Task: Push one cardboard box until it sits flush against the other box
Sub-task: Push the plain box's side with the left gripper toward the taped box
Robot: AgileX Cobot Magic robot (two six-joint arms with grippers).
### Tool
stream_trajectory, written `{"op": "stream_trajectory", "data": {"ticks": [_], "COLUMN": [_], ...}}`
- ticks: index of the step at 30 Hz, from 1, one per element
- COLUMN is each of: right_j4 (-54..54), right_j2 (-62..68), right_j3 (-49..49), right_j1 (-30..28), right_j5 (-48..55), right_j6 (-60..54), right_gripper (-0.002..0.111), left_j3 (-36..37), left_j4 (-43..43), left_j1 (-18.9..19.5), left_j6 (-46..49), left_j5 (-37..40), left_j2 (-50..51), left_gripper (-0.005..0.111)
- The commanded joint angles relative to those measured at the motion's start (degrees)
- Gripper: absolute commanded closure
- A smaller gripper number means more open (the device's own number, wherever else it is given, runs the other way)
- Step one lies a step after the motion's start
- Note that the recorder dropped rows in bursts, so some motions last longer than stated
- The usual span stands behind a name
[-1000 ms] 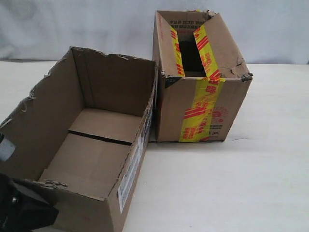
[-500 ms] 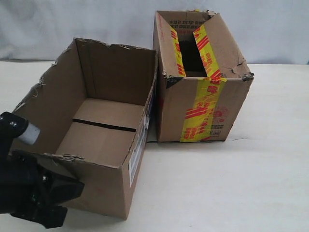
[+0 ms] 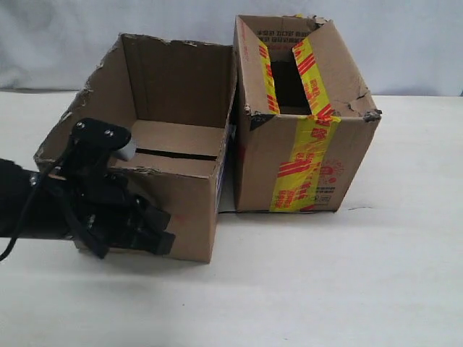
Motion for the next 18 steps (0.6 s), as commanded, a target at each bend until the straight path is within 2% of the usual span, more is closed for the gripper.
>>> {"op": "stream_trajectory", "data": {"ticks": [1,18], "right_j4": [-0.1,-0.1], "right_j2": [-0.2,-0.2], "right_j3": [0.3,0.3], "right_j1": [0.2,0.2], "right_j5": [0.1,0.1], "right_j6": [-0.5,-0.5], "right_gripper": [0.108,0.108], "left_j3": [-4.7,-17.4], "left_j4": [-0.5,-0.5], "left_j1": [-0.5,-0.5], "left_j6": [1.6,1.9], "left_j5": [-2.2,-3.6], "left_j2": [5.7,15.3], "left_gripper": [0.107,0.107]}}
